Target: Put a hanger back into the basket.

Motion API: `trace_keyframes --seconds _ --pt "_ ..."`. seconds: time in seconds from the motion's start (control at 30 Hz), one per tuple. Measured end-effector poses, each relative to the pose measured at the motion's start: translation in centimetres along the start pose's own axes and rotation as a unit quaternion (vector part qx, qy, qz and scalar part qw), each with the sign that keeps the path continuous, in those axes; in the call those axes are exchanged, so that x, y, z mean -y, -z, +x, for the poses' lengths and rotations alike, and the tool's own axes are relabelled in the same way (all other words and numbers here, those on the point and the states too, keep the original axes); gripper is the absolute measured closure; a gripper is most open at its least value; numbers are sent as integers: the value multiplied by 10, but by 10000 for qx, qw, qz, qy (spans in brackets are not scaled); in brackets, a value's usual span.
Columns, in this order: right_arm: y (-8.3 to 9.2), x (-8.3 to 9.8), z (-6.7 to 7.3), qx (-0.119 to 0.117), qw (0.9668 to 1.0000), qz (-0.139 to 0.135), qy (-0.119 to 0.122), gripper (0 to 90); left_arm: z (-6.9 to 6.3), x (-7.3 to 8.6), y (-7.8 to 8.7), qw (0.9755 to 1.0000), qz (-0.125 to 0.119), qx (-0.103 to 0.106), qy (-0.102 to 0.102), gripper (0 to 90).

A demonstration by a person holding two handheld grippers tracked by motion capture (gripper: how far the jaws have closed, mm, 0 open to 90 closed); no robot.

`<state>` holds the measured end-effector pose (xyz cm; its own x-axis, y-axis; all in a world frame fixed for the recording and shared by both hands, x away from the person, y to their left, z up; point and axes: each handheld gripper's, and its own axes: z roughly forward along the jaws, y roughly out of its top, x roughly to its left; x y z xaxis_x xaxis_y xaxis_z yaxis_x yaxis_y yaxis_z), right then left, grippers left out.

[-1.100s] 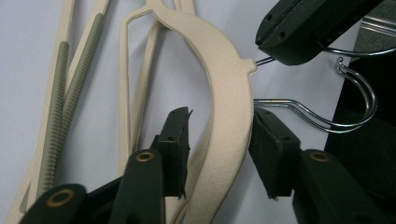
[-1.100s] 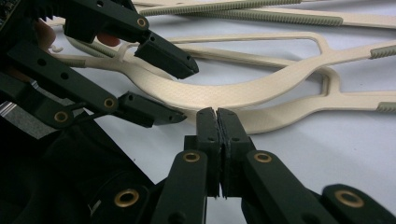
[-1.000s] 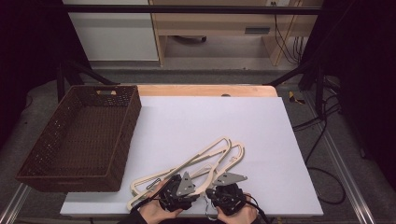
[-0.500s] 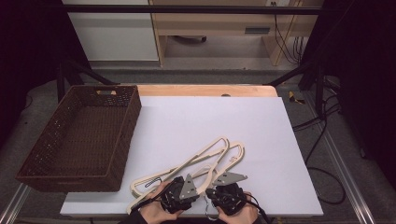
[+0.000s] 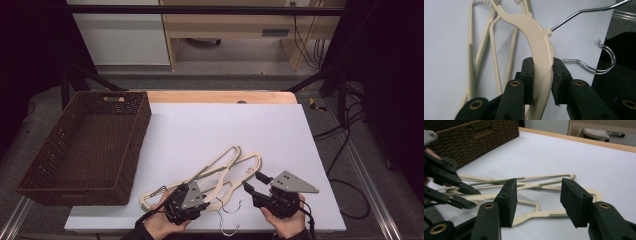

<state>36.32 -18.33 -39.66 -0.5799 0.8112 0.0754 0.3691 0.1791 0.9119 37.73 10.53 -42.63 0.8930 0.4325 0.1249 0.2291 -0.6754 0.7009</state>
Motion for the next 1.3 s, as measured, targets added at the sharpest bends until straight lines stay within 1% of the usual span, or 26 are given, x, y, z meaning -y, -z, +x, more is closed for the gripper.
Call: trace_keyframes --seconds 0.07,0.1,0.17,0.2,0.27,0.3,0.33,0.37,0.4,0.47,0.5,0.53,0.6,0.63,0.67,0.7,0.73,0.87,0.93,0.97,1.0,1.07,1.13,1.17,1.2,1.3 --pt "-2 6 -11 -33 9999 -41 -86 457 3 -1 5 9999 -84 -42 75 751" --pt "-2 6 -11 -33 9999 -41 -86 457 4 -1 7 9998 -132 -64 127 751" --pt "-7 10 -13 -130 9999 1 -85 455 7 -1 11 9996 -168 -118 173 757" --pt "-10 12 -13 -174 9998 3 -48 448 8 -1 12 9994 -226 -144 232 759" --pt "-15 14 -9 -277 9996 30 -27 433 11 -1 16 9990 -277 -202 280 764" --pt "-21 16 -4 -430 9991 38 51 421 12 -1 18 9989 -293 -234 297 770" --pt "-21 16 -4 -430 9991 38 51 421 14 -1 19 9987 -312 -261 323 770" --pt "-26 17 2 -585 9982 57 127 407 15 -1 21 9984 -332 -291 353 776" --pt "-28 18 4 -621 9979 69 153 397 17 -1 23 9983 -334 -330 351 779" --pt "-30 19 5 -624 9978 100 200 391 20 -1 26 9977 -369 -399 396 782" --pt "-31 19 6 -655 9975 132 214 388 22 0 28 9974 -383 -411 453 784" --pt "-32 20 6 -662 9975 135 183 382 24 0 29 9972 -393 -446 454 786" --pt "-32 20 4 -642 9978 135 123 366 28 1 33 9964 -416 -518 523 793" --pt "-31 20 1 -608 9981 97 65 341 30 1 34 9959 -428 -562 562 800" --pt "-31 20 1 -608 9981 97 65 341 32 2 36 9955 -424 -611 583 800" --pt "-29 20 -2 -605 9982 31 -13 298 35 2 38 9950 -441 -639 623 808" --pt "-29 20 -2 -605 9982 31 -13 298 37 3 39 9944 -464 -664 684 808" --pt "-26 19 -7 -534 9985 -80 -99 224 45 6 46 9918 -494 -855 810 827" --pt "-24 19 -10 -512 9986 -92 -70 199 49 7 48 9899 -522 -961 900 838" --pt "-23 19 -12 -450 9989 -85 -96 185 51 8 50 9889 -527 -1017 945 847" --pt "-23 19 -12 -450 9989 -85 -96 185 54 9 53 9892 -446 -1062 905 847" --pt "-23 19 -14 -415 9991 -76 -86 177 58 12 54 9862 -553 -1130 1074 853" --pt "-23 19 -15 -389 9991 -65 -141 171 63 15 56 9841 -589 -1153 1213 855" --pt "-22 19 -16 -398 9991 -55 -102 168 66 16 58 9834 -599 -1175 1247 856" --pt "-22 19 -16 -365 9992 -63 -172 161 67 18 59 9823 -631 -1191 1302 856" --pt "-21 19 -17 -371 9991 -65 -172 155 70 20 63 9789 -776 -1229 1434 856"
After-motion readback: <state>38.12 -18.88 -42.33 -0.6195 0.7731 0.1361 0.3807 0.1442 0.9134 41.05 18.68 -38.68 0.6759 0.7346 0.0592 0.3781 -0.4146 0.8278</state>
